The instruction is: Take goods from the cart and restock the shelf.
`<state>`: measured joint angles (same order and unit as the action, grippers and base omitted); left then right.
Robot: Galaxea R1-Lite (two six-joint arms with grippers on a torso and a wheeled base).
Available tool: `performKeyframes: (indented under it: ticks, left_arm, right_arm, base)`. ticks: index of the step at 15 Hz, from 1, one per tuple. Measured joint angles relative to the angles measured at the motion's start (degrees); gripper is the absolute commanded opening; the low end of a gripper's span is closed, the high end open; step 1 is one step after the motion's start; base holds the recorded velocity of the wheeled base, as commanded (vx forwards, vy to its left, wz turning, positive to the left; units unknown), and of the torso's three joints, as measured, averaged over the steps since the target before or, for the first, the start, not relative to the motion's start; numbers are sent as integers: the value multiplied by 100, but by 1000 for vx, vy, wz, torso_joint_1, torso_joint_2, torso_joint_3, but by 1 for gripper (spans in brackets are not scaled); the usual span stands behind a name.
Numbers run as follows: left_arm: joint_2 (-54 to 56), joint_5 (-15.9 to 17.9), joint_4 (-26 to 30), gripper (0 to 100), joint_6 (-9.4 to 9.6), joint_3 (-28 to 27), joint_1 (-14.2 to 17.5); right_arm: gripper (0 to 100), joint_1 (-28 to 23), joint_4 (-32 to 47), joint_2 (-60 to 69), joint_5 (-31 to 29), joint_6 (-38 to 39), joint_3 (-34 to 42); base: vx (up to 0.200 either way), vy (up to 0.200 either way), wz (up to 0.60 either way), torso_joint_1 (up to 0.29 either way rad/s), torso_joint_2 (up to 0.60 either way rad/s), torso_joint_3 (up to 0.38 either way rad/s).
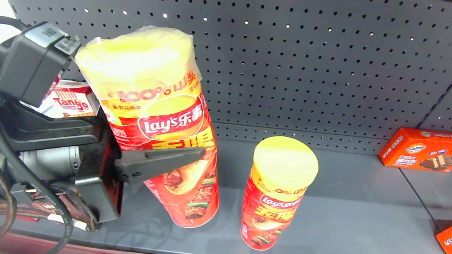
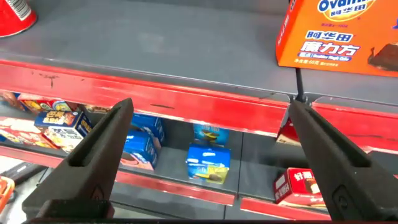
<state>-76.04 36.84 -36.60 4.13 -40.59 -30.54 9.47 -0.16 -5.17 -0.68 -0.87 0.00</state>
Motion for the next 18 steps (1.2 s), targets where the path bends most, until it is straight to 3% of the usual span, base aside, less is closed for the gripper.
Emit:
performKeyframes:
  ticks: [7, 8, 10, 12, 14, 18]
  left_arm:
    - [-6, 229, 384, 0, -11, 27, 347]
    - [-50, 90, 386, 0, 11, 27, 356]
    - [-201, -564, 334, 0, 139, -35, 312]
    - [-433, -780, 343, 0, 227, -254, 262]
    - [-725, -769, 351, 0, 260, -511, 207]
    - [-1362, -356, 336, 0, 361, -1182, 127]
  right_arm:
    - [100, 0, 0, -1, -2, 0, 0]
    - [100, 0, 0, -1, 0, 0, 0]
    - [100, 0, 0, -4, -2, 0, 0]
    - [100, 0, 0, -6, 0, 0, 0]
    - [100, 0, 0, -9, -2, 0, 0]
    - [100, 0, 0, -10, -2, 0, 0]
  base:
    - [0, 0, 0, 0, 0, 0]
    - [0, 0, 0, 0, 0, 0]
    - [0, 0, 0, 0, 0, 0]
    - [0, 0, 0, 0, 0, 0]
    - [0, 0, 0, 0, 0, 0]
    - [0, 0, 0, 0, 0, 0]
